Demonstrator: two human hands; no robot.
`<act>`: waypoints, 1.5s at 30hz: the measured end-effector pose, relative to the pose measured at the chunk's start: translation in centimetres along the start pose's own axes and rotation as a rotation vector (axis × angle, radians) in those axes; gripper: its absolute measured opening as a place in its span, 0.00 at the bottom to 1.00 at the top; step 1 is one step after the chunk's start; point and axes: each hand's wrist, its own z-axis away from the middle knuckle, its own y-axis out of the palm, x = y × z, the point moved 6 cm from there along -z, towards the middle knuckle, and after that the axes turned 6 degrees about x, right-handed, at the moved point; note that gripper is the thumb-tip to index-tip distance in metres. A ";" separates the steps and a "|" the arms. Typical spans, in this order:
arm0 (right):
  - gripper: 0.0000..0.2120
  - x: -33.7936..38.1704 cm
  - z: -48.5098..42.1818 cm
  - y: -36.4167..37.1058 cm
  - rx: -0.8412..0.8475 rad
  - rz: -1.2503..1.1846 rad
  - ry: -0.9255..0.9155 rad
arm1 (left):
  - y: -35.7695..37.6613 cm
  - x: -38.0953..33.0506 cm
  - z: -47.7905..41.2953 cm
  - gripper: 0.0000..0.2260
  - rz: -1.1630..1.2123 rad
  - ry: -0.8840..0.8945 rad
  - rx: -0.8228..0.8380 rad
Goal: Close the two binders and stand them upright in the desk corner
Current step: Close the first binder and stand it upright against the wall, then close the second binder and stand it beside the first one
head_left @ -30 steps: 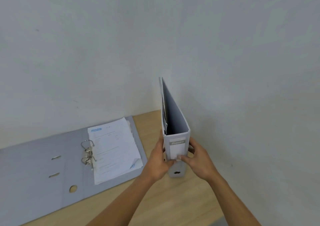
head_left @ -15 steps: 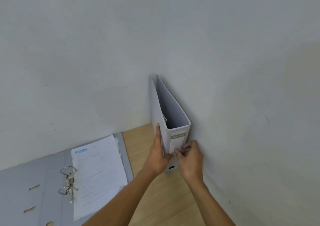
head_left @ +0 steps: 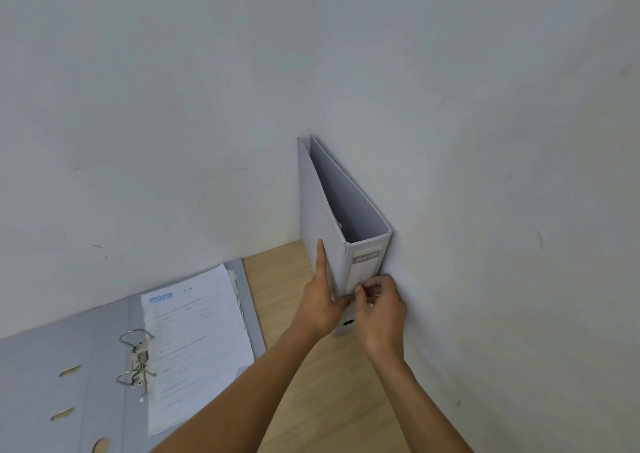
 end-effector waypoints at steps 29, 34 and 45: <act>0.27 4.4 7.3 10.0 0.124 -0.097 -0.009 | -14.8 14.2 16.9 0.20 0.154 -0.291 -0.286; 0.28 4.6 7.4 9.6 0.065 -0.049 0.054 | -18.1 17.0 20.5 0.20 0.171 -0.310 -0.278; 0.27 6.6 19.0 24.0 0.401 -0.013 0.052 | -28.0 25.4 30.3 0.22 0.265 -0.444 -0.392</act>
